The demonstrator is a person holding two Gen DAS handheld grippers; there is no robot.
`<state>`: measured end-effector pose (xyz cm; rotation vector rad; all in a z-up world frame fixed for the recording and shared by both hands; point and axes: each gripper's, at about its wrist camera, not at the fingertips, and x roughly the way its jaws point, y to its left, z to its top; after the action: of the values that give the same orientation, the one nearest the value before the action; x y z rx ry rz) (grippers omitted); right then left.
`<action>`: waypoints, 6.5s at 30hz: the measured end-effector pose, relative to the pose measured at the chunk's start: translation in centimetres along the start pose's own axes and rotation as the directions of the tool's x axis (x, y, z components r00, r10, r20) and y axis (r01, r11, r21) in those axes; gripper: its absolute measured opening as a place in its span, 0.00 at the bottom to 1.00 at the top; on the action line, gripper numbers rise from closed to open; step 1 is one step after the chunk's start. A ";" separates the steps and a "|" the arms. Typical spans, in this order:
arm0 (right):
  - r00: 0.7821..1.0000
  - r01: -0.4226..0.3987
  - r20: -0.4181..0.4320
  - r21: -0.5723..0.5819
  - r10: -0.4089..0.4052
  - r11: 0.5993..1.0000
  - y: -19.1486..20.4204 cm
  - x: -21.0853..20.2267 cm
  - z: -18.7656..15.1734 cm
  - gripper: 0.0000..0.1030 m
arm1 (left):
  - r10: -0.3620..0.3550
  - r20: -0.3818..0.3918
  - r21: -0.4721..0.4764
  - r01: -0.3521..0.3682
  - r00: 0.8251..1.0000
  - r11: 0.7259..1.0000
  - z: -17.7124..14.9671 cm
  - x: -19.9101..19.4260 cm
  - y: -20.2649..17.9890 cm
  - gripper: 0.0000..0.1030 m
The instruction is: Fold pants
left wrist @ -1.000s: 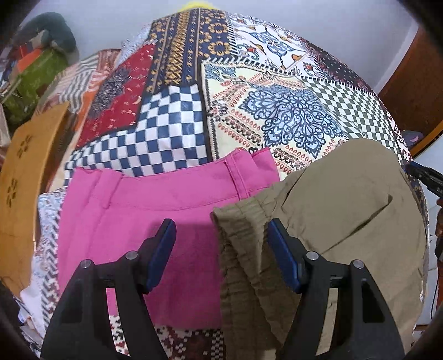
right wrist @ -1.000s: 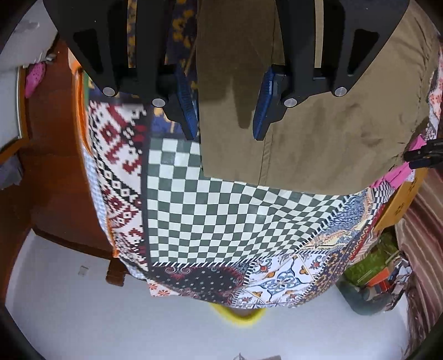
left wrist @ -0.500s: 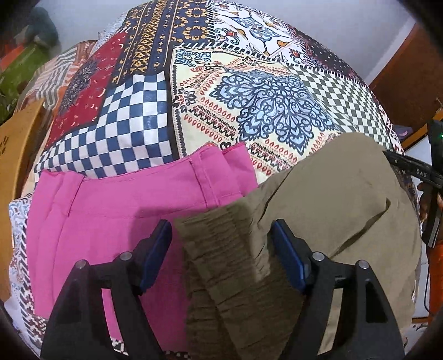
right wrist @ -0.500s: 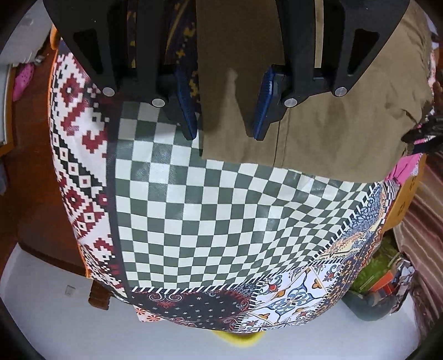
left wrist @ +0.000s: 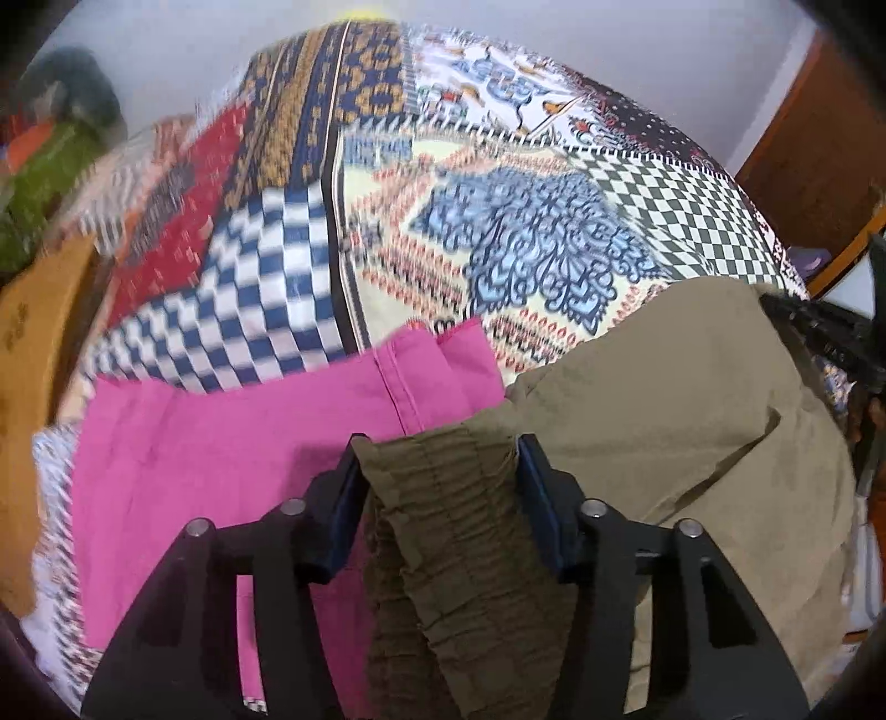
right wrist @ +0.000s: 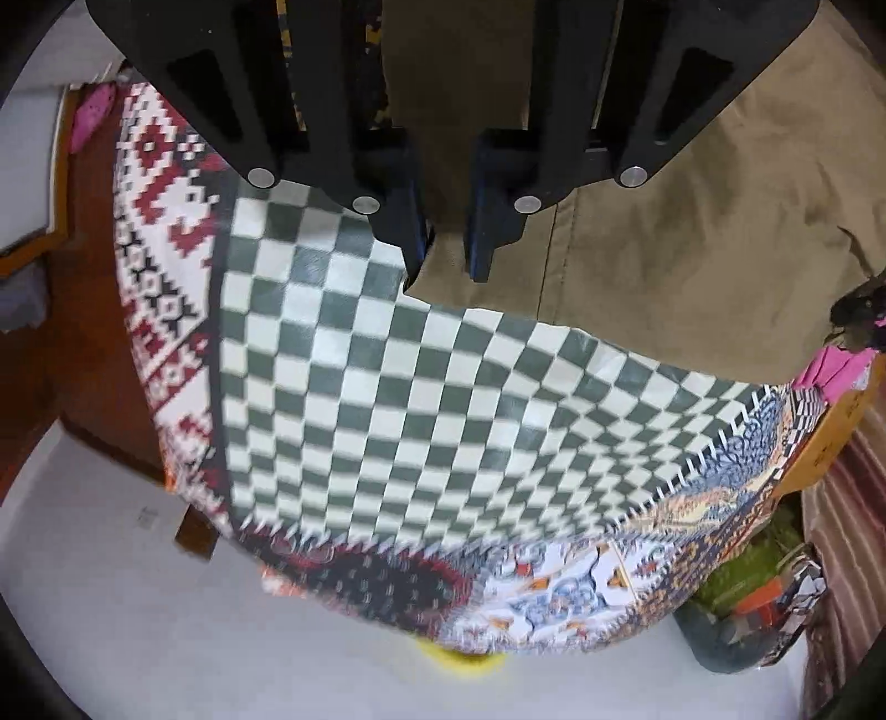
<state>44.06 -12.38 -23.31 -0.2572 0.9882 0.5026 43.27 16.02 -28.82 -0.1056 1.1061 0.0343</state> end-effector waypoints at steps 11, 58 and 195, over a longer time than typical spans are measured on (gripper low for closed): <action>0.975 0.060 0.211 0.069 -0.074 0.996 -0.9 -6.2 4.0 0.10 | 0.058 0.129 -0.005 -0.058 0.990 0.998 3.6 -5.2 -0.7 0.49; 0.955 -0.087 0.295 0.197 0.025 0.977 4.5 -26.6 -13.2 0.10 | -0.082 0.206 0.080 0.067 0.975 0.995 -14.2 -23.1 -5.0 0.48; 0.994 -0.013 0.112 0.232 -0.014 0.973 -0.2 -13.3 -11.3 0.44 | -0.045 0.028 -0.020 0.046 0.999 0.999 -9.3 -10.2 -3.1 0.65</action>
<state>29.93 -21.22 -18.04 -0.0182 0.9266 0.3922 30.69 12.27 -23.58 -0.1479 1.0760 0.0061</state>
